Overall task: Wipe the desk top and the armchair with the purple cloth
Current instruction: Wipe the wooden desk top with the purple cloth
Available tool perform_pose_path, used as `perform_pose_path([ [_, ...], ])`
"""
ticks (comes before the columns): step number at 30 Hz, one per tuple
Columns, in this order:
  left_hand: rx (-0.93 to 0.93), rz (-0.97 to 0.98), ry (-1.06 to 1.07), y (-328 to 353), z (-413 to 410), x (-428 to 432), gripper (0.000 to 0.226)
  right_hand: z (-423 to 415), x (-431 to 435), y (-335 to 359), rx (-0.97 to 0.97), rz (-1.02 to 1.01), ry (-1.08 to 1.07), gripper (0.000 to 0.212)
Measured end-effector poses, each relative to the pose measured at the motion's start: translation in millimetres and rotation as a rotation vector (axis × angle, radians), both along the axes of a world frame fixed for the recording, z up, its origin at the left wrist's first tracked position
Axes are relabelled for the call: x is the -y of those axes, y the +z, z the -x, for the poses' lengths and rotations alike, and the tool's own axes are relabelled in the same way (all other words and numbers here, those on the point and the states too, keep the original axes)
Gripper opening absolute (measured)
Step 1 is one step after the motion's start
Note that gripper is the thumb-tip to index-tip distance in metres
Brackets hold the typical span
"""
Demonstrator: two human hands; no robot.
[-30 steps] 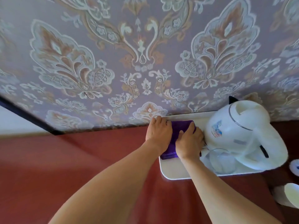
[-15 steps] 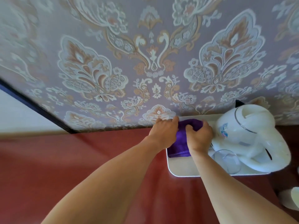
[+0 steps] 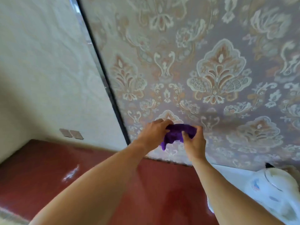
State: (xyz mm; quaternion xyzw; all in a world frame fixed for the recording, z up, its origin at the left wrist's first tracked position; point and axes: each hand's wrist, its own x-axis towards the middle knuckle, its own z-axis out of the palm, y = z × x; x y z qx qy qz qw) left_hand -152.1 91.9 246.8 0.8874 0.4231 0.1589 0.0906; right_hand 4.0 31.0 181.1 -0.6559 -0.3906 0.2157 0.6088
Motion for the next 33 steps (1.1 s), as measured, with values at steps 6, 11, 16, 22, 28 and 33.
perform_pose_path([
  [6,0.273,-0.043,0.360,111.0,170.5,17.2,0.027,155.8,-30.5,113.1,0.038,-0.165,0.278,0.024],
  [11,0.626,-0.042,0.620,161.8,322.1,37.9,0.039,310.8,-43.6,175.7,-0.010,-0.257,0.465,0.024],
  [16,0.939,0.007,0.806,177.6,464.5,59.4,0.032,469.8,-48.5,207.8,-0.057,-0.310,0.600,0.020],
  [22,1.108,0.151,0.846,127.8,585.9,66.0,0.024,611.4,-52.2,196.9,-0.017,-0.314,0.657,0.021],
  [28,1.034,0.079,1.113,68.1,656.6,26.8,0.030,686.2,-89.5,136.8,0.059,-0.211,0.692,0.021],
  [33,0.933,0.151,1.202,17.3,696.2,-32.1,0.030,727.0,-152.4,78.7,0.054,-0.068,0.716,0.023],
])
